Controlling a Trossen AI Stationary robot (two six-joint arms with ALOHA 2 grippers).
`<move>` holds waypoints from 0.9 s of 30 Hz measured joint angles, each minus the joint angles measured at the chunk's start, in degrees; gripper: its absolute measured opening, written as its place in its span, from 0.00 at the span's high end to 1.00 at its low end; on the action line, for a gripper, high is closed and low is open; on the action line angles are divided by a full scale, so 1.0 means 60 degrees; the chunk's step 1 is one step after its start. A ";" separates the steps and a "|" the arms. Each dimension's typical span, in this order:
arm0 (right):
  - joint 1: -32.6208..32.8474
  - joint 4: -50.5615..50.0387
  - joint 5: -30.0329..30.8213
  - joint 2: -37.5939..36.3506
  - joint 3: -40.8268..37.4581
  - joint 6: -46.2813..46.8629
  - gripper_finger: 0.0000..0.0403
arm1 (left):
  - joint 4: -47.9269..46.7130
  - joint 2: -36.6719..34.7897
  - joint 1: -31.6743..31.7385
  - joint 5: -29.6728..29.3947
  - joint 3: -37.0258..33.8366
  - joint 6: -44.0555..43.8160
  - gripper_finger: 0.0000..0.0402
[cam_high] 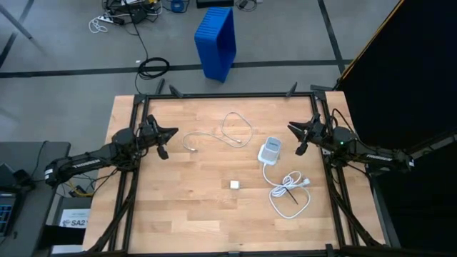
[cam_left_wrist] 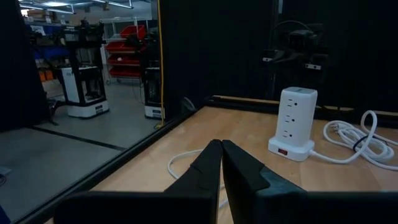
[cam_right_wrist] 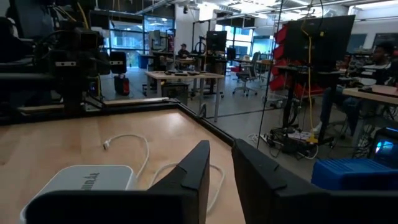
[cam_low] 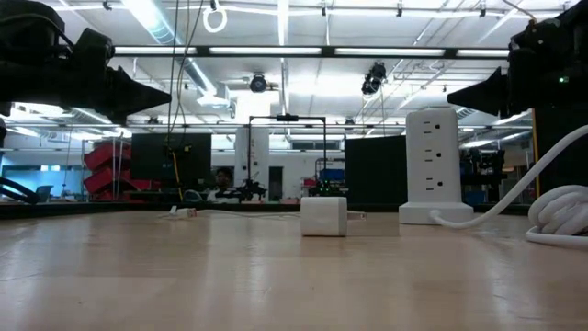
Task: Insert USB
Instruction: Return to Home Position
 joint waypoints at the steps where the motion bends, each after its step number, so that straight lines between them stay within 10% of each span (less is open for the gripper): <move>1: 0.0002 0.0000 0.0000 0.0000 0.0000 -0.0002 0.88 | -0.0001 -0.0002 0.0000 0.0000 0.0000 0.0001 1.00; 27: 0.0002 0.0000 0.0000 0.0000 0.0000 0.0000 0.91 | -0.0002 -0.0002 0.0000 0.0000 -0.0004 0.0000 1.00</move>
